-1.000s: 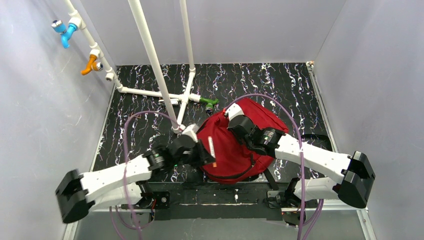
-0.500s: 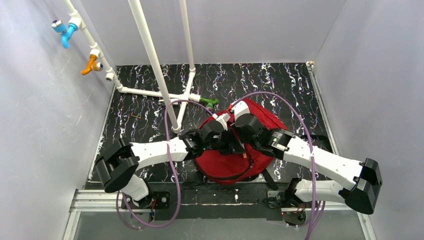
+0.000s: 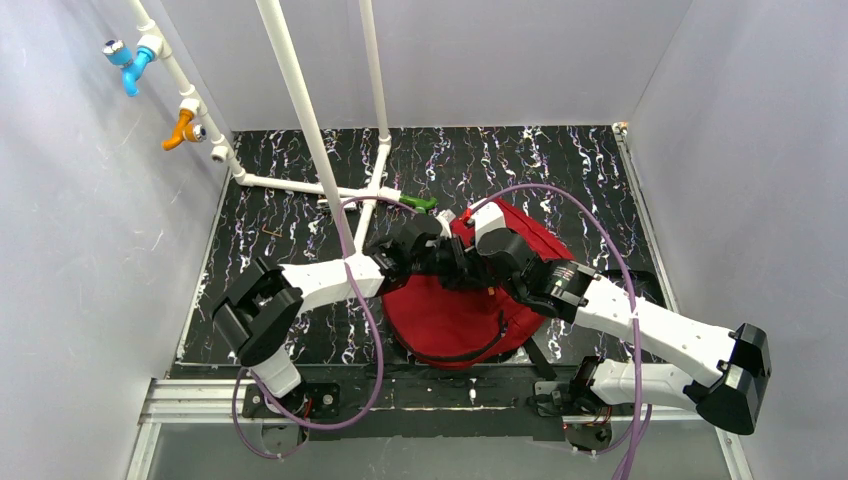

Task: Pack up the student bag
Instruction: Place the stationery in the student bag.

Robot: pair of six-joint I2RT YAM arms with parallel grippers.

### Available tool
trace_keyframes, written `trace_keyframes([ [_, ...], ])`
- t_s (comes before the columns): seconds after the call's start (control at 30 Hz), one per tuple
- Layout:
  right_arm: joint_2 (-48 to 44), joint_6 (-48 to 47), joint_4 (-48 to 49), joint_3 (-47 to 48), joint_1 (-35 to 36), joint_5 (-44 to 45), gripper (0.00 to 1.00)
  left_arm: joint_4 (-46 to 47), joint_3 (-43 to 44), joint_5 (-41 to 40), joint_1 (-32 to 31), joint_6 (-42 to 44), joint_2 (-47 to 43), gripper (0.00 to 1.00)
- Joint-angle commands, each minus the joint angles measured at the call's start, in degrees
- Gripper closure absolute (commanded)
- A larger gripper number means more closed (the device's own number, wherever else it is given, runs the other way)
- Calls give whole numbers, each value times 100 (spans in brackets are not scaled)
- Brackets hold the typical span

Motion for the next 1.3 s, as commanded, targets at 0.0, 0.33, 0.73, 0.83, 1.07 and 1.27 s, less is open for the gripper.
trace_keyframes([
  [0.0, -203, 132, 482, 59, 54, -187, 99, 84, 391, 458, 364, -278, 242, 96],
  [0.33, -192, 239, 459, 35, 54, -236, 99, -113, 631, -944, 394, -462, 273, 88],
  [0.73, -60, 231, 504, 29, 54, -232, 99, -105, 1035, -732, 375, -246, 505, 65],
  [0.83, -81, 218, 476, 18, 58, -174, 99, -96, 711, -678, 264, 103, 238, 61],
  [1.07, -161, 171, 529, -189, 54, -41, 99, -269, -313, -697, 22, 1348, -1067, 58],
  [1.27, -150, 90, 380, -198, 54, 131, 99, -744, -1192, -431, -209, 3266, -2804, 56],
])
